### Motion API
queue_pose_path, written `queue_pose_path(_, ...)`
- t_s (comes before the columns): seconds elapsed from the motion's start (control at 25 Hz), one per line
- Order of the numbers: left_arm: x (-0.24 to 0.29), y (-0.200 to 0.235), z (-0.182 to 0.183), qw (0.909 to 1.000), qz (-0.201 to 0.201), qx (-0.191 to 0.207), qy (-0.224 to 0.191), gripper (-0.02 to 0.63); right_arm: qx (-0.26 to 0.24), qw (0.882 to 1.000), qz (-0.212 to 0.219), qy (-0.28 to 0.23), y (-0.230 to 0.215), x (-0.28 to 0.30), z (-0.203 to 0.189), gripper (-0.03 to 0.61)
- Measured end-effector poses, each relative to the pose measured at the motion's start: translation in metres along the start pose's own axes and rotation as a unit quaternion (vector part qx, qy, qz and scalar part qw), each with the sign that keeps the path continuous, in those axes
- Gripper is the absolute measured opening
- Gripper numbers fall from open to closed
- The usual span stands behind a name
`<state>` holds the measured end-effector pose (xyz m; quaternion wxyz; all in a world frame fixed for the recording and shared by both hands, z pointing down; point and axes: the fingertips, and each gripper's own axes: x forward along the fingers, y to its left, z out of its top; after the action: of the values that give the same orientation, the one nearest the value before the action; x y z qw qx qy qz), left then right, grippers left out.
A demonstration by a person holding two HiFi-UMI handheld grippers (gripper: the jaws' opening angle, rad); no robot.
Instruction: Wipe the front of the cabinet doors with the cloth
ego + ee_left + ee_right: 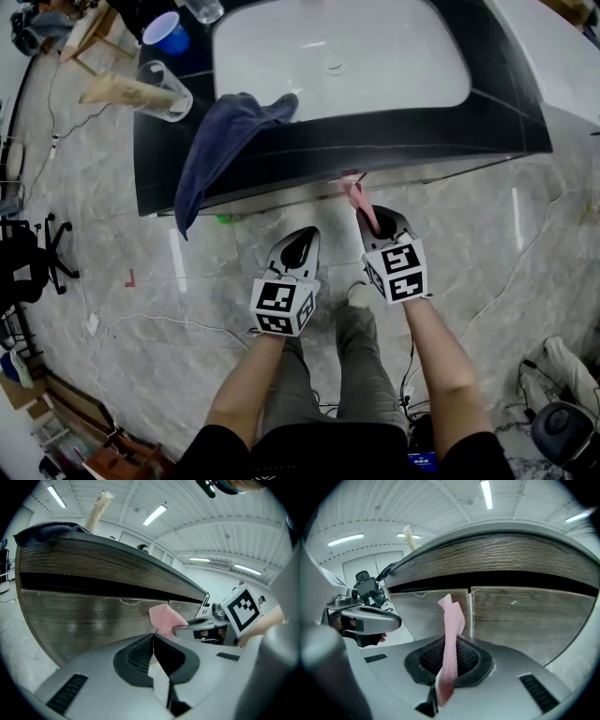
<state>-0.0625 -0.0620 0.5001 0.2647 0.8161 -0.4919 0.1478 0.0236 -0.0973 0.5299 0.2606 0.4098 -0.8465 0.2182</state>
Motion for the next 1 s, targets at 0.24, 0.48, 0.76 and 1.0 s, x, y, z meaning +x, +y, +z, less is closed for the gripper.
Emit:
queue_pose_path(0.24,-0.021,0.020,-0.006,0.9999,0.011,-0.002,0.001,0.011,-0.014,0.999,0.042,0.005,0.055,0.002,-0.007,0.041)
queue_pose_path(0.48,-0.055,0.056,-0.017,0.9991,0.041,-0.011,-0.005,0.011,-0.034,0.996,0.083,0.016,0.118,0.022,-0.013,0.041)
queue_pose_path(0.76,-0.103,0.109,-0.045,0.9955,0.091,-0.028,-0.008,0.011,-0.059,0.990,0.124,0.038,0.187,0.052,-0.025,0.041)
queue_pose_path(1.0,-0.128,0.148,-0.065,0.9923,0.119,-0.034,-0.008,0.011,-0.089,0.984,0.147,0.052,0.234,0.079,-0.028,0.041)
